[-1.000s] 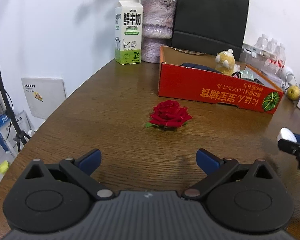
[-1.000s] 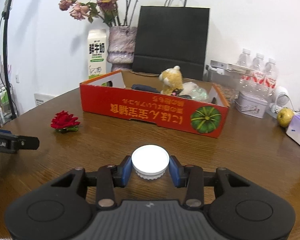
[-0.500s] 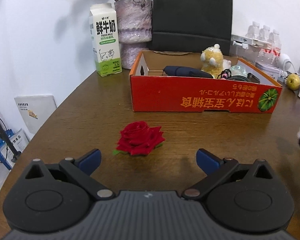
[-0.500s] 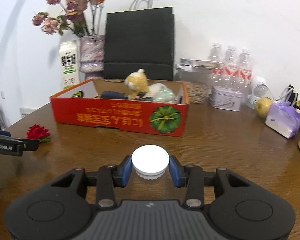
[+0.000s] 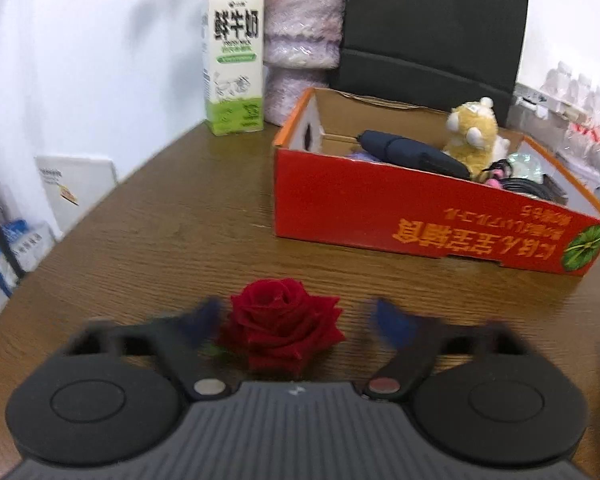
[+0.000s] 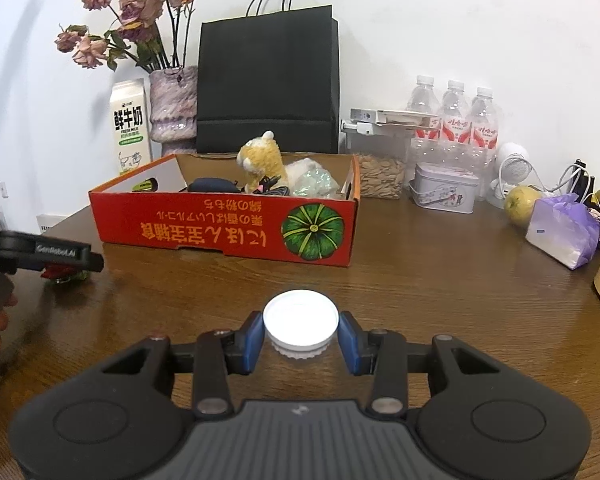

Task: Organize objects
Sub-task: 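Grasp the red rose with the left gripper while the right gripper holds the cap, then carry the bottle cap and red rose toward the cardboard box with both grippers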

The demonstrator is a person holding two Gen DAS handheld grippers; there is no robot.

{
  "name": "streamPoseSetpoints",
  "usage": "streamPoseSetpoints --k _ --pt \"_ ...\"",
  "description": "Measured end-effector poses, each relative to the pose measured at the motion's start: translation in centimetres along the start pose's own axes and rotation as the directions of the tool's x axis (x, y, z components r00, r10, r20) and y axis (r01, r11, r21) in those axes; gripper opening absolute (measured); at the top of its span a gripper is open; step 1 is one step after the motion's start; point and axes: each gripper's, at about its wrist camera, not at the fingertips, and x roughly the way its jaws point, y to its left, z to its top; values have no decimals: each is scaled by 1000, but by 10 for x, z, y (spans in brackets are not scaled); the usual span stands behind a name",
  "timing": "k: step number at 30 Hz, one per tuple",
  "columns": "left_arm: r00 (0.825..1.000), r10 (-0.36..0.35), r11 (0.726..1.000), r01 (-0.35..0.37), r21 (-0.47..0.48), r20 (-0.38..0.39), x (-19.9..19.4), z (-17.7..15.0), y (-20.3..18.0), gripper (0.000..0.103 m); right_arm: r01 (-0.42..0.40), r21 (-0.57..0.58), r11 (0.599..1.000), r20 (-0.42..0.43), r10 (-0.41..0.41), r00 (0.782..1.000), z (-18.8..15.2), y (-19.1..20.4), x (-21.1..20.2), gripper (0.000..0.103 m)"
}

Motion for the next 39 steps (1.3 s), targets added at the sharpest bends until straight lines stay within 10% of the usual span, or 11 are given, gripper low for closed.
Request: streamPoseSetpoints --k 21,39 --pt "979 -176 976 160 145 103 -77 -45 -46 48 -24 -18 1000 12 24 1000 0 7 -5 39" --pt "976 -177 976 159 147 122 -124 -85 -49 48 -112 -130 985 12 114 993 -16 52 -35 39"
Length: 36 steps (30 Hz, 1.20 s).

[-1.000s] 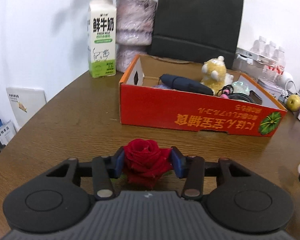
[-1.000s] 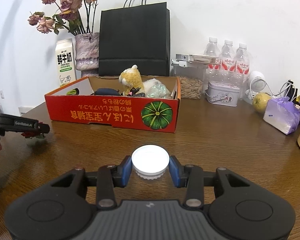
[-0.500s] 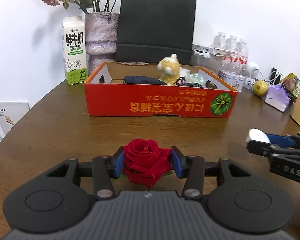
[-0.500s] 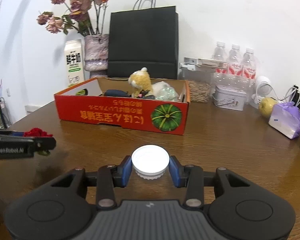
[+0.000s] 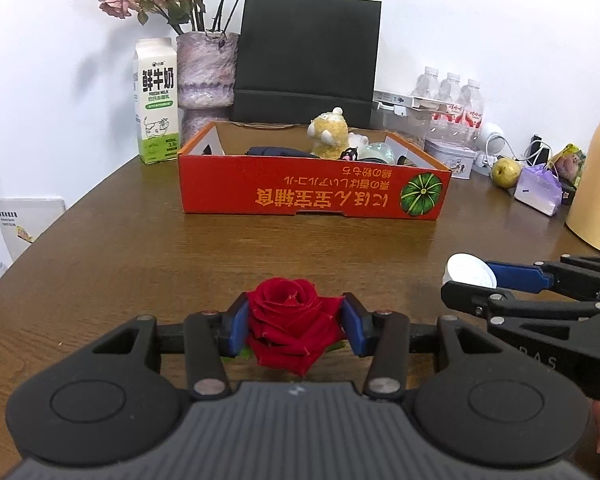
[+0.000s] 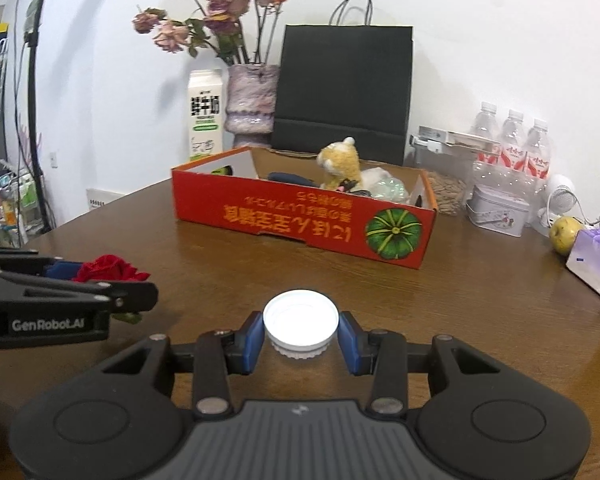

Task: Organize objects
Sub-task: 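Carry the bottle cap and red rose toward the cardboard box with both grippers, then lower the cap and rose into the box and open both grippers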

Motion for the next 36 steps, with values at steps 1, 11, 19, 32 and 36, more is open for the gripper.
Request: streamPoseSetpoints --k 1,11,19,32,36 --pt "1000 -1 1000 1 1 0 -1 1 0 48 1 -3 1000 2 -1 1000 0 2 -2 39" --pt "999 35 999 -35 3 38 1 36 -3 48 11 11 1000 56 -12 998 30 5 -10 39" --pt "995 54 998 -51 -27 88 19 71 3 48 22 32 999 80 -24 996 63 -2 11 39" --pt "991 71 995 -62 -83 110 75 114 20 48 25 77 997 116 -34 993 105 -19 70 39" --pt "991 76 994 -67 -89 111 90 123 25 48 25 86 996 117 -35 993 113 -26 88 39"
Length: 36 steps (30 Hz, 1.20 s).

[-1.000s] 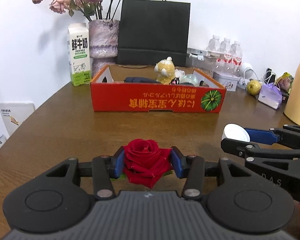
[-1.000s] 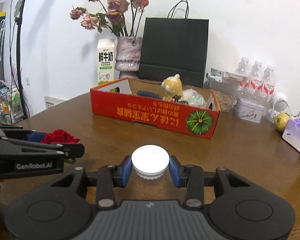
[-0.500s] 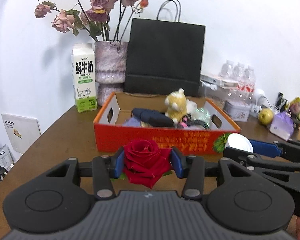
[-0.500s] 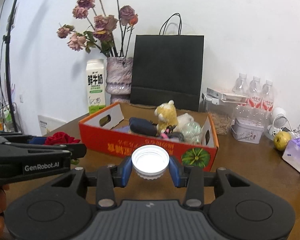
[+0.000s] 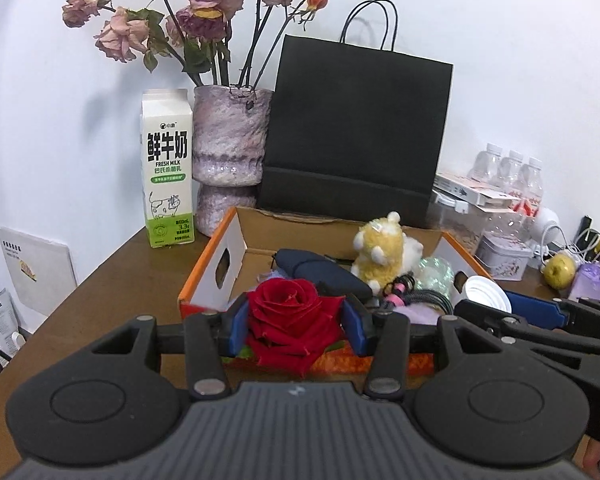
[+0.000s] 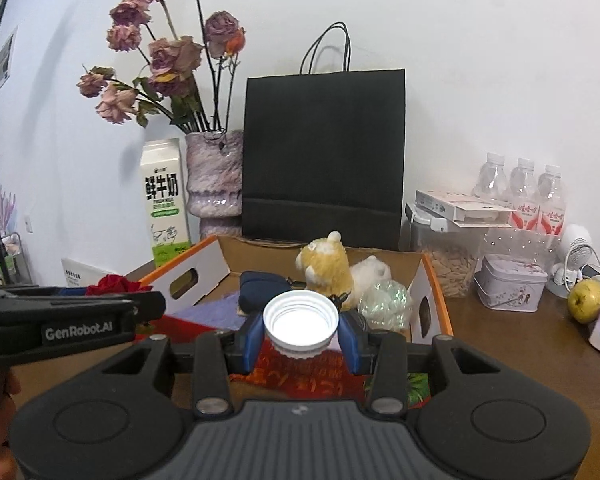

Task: Organize objects
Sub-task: 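Lower the cap and rose into the box and open both grippers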

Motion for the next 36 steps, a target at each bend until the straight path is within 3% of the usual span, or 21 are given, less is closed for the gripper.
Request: streamPoseSetpoints --k 19,36 --pt "999 -7 1000 6 7 44 80 47 -9 48 59 -6 998 20 -59 998 34 -30 79 39" --pt "999 28 1000 -28 -1 20 136 58 -9 49 102 3 995 -14 -101 995 43 -52 128 39"
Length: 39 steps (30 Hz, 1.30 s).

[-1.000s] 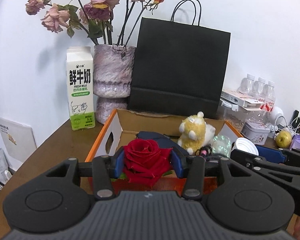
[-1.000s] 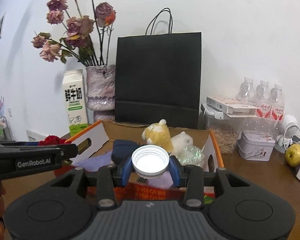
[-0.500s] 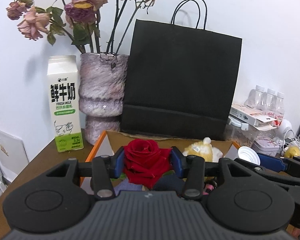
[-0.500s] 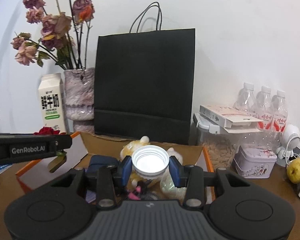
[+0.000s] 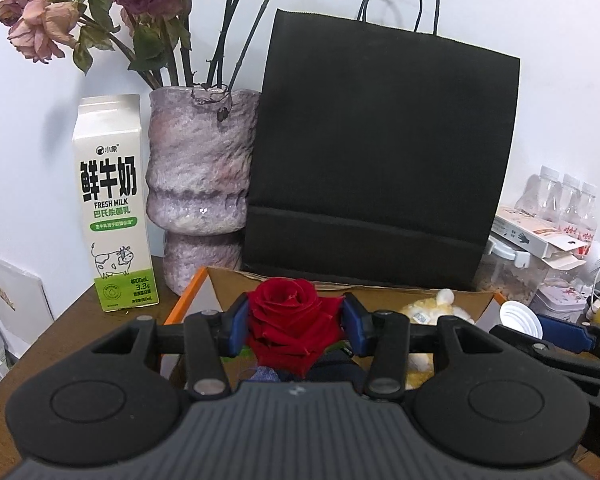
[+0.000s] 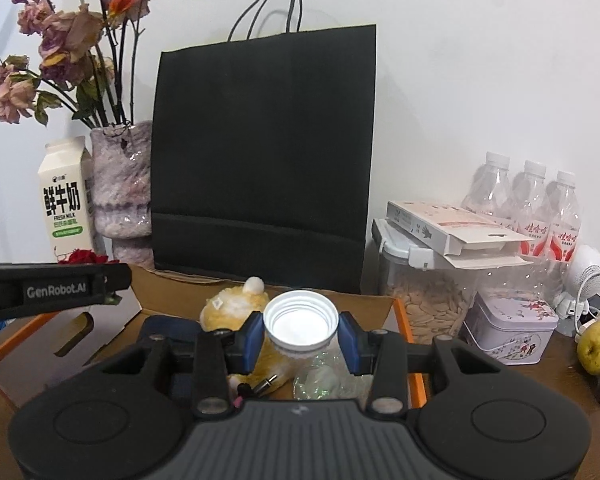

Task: Organize objects
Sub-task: 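Lower the cap and rose into the box and open both grippers, then withdraw both tools from the box back over the table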

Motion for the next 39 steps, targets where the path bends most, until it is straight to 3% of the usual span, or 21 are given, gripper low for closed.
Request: streamPoseSetpoints --k 3,5,6,7,25,39 --pt "1000 13 1000 -13 0 3 -1 -2 1 57 -5 1 1000 -13 5 1000 -2 0 3 40" --pt "999 25 1000 -25 0 19 -4 -3 2 93 -8 -5 1000 -24 8 1000 -3 1 4 60" --pt "999 38 999 -38 0 36 -6 -3 2 102 -13 -5 1000 -31 13 999 -3 1 4 89" --pt "997 53 999 -53 -1 56 -8 -4 3 103 -17 0 1000 -32 17 999 -4 0 3 103" --pt "996 71 997 -71 8 53 -19 -4 9 103 -16 34 999 -20 17 1000 -5 -3 -6 103" --pt "999 31 999 -32 30 33 -101 -19 12 103 -16 9 1000 47 16 999 -9 10 -84 103"
